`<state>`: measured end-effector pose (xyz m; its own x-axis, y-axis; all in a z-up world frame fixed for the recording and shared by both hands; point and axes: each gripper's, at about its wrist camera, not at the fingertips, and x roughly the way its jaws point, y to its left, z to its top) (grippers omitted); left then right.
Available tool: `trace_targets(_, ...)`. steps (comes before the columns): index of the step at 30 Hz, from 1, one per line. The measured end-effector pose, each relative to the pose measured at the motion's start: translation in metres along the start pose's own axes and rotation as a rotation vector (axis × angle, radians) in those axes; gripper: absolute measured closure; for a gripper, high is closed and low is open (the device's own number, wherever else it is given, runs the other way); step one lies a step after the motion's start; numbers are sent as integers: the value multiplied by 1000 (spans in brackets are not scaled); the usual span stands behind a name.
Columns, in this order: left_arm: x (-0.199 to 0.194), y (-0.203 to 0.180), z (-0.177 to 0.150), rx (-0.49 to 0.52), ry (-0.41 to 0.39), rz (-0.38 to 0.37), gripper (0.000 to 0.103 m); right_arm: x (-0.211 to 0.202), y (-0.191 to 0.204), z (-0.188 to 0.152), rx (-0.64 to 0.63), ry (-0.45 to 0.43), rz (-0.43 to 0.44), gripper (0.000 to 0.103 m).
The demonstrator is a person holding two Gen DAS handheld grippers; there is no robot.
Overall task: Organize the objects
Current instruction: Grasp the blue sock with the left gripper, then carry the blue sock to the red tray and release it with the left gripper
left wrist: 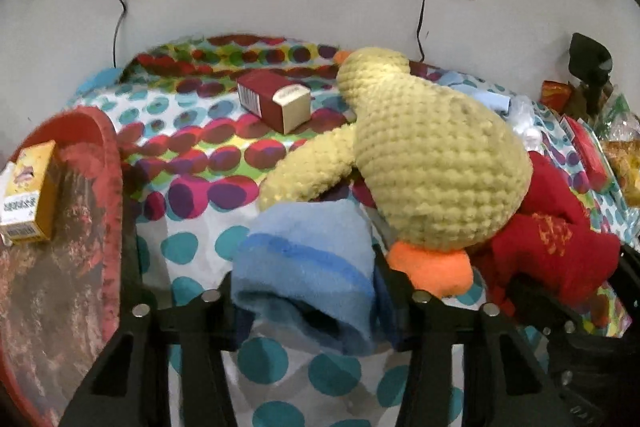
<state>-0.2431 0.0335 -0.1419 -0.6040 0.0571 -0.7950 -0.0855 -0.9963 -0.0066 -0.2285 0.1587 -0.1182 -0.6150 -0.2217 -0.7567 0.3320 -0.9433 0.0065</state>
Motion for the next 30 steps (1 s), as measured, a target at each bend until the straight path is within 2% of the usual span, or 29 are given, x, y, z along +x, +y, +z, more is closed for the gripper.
trace_targets(5, -7, -8, -6, 48, -35, 19, 64, 1, 0, 0, 3, 3, -1, 46)
trace_targets(8, -11, -6, -9, 40, -42, -3, 64, 2, 1, 0, 2, 10, -1, 45)
trace_targets(15, -22, -18, -23, 95, -39, 9, 64, 3, -1, 0, 3, 13, -1, 44)
trace_targets(30, -63, -23, -38, 142, -68, 3, 64, 4, -1, 0, 5, 14, -2, 44)
